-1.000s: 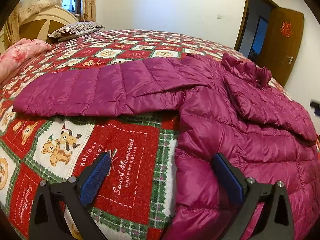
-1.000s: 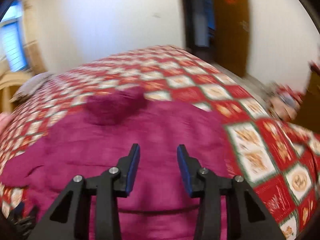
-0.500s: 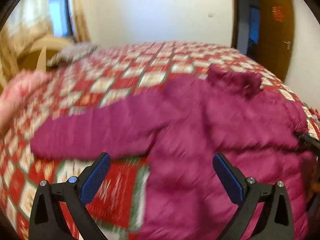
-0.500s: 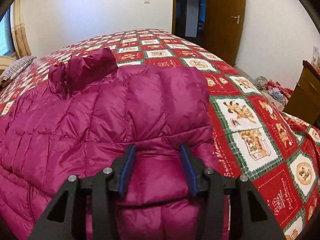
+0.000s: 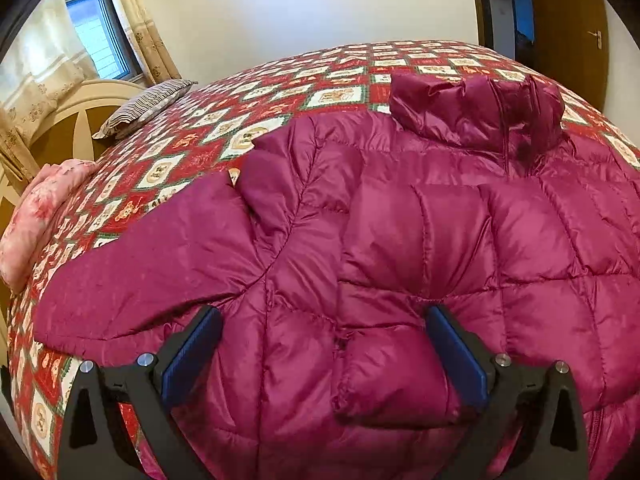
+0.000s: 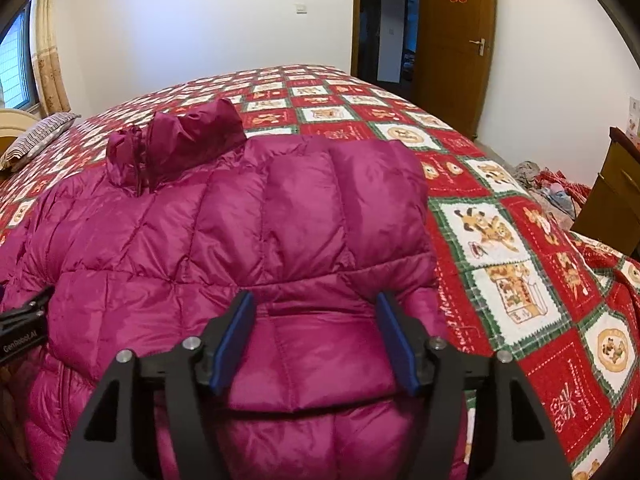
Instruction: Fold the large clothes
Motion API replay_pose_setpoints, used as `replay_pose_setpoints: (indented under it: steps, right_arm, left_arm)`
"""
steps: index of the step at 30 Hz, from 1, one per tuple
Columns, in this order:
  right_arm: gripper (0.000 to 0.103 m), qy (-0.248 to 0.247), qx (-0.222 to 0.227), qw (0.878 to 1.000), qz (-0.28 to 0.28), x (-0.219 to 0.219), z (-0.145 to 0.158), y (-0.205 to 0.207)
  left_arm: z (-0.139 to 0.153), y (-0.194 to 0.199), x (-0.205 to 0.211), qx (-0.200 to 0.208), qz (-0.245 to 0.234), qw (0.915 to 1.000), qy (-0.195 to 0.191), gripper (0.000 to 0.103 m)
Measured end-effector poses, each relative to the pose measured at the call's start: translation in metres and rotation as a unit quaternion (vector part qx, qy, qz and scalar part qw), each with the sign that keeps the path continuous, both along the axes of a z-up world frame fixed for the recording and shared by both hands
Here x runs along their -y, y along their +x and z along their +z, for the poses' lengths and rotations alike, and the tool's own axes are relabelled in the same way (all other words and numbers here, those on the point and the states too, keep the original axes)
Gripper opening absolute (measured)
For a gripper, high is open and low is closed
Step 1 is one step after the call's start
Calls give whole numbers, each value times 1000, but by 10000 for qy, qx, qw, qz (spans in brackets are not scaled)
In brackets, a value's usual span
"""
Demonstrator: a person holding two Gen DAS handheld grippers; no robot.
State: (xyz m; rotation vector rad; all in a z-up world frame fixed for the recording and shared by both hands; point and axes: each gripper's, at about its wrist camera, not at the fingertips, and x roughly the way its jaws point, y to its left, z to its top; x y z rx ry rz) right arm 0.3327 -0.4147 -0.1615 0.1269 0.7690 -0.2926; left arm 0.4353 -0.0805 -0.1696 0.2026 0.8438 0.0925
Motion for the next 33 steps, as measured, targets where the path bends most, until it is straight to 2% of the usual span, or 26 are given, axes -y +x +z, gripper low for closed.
replay_pose_setpoints:
  steps: [8,11,14,17,21,24,26,30,31,32,33]
  right_arm:
    - [66,-78,17,10000,-22,-2,-1,0]
    - [68,-101,-2,9999,-17,-2,-1,0]
    - [69,-117,-12,9999,-9,-2,-1,0]
    - [70,-125,-15,9999,-5,-2,-1,0]
    - [71,-131,-18,9999,-5,-2,-1,0]
    - [72,-156,-24,9999,-10,-4,-1,1]
    - [72,-184,-35,9998,-14,-5,-1,1]
    - [73,-223,-51,9997,-20,-7,-1,1]
    - [73,-229,-53,9997,-21,-7,-1,1]
    - [73,-232,-54,9997,-23,-7,-1,1]
    - [73,-232,-54,9997,-22,-6,-1,1]
  left_arm:
    - [0,5,-12,-158,-38,9981,-598,102]
    - [12,-5,-27,-105,-113,9961,-873,102]
    - [30,-25,-65,253,275,9922,-1188,102]
    - [44,-33,-122,475,953,9858,-1298,102]
    - [54,-33,-208,613,1916,9731,-1126,102]
    - [53,-39,-273,663,2898,9495,-1005,102]
    - [45,-42,-315,591,3476,9264,-1324,102]
    - [17,-37,-351,111,3909,9020,-1829,102]
    - [9,-34,-353,-12,3926,9010,-1845,102]
    - [6,-33,-349,-34,3886,9062,-1665,102]
    - [3,-30,-343,-28,3783,9152,-1387,102]
